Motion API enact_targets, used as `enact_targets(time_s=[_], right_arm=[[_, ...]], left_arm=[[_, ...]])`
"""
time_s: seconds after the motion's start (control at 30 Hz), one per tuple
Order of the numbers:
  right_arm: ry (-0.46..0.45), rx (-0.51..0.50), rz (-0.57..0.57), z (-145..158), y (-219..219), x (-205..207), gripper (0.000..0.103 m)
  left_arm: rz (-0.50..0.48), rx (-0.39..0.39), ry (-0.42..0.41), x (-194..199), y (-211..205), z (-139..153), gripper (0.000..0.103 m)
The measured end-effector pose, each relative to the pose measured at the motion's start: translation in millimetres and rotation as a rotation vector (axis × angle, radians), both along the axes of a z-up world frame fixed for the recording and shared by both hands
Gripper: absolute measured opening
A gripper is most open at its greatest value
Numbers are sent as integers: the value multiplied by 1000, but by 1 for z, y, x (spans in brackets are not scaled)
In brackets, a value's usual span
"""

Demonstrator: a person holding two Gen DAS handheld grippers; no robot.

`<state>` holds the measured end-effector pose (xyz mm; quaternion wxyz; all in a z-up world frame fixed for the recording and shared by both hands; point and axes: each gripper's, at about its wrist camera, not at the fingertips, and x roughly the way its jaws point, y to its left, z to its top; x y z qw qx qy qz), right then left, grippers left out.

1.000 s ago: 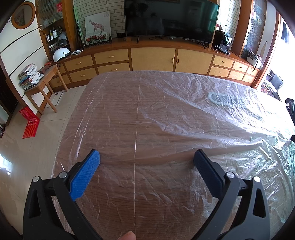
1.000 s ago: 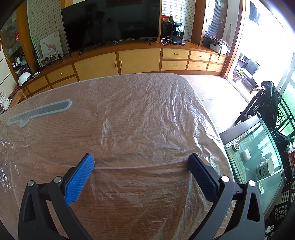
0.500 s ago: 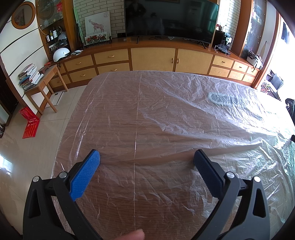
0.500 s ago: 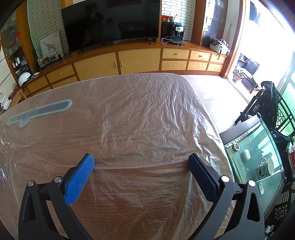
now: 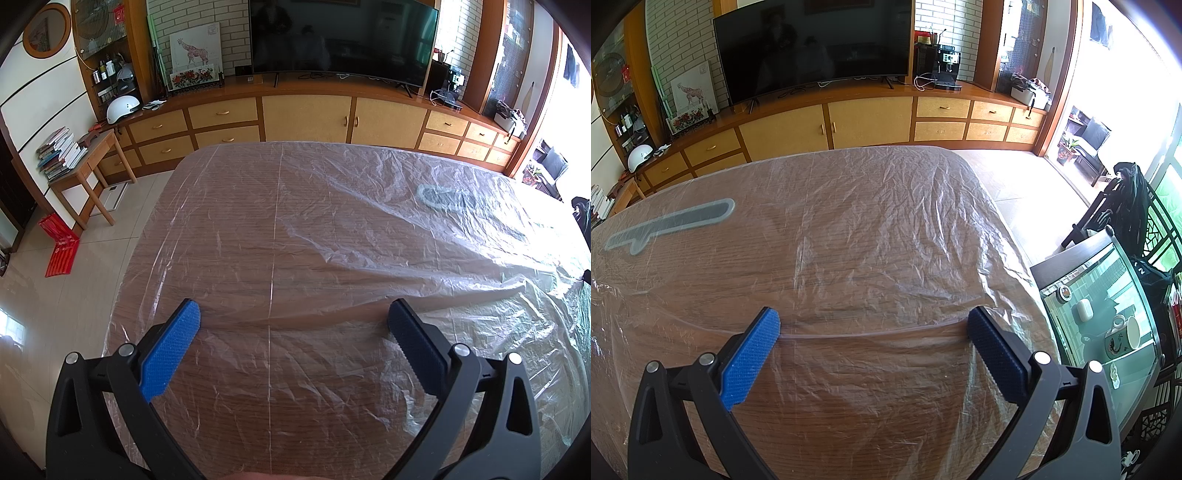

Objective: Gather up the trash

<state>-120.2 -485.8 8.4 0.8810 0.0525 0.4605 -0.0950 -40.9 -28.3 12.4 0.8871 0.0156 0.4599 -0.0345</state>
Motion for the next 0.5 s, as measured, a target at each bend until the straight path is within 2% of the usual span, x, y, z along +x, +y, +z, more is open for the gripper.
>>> enact_targets(time_s=[0.5], right_arm=[[0, 0, 0, 0, 0, 0, 99]], left_arm=[[7, 2, 0, 5, 7, -1, 102]])
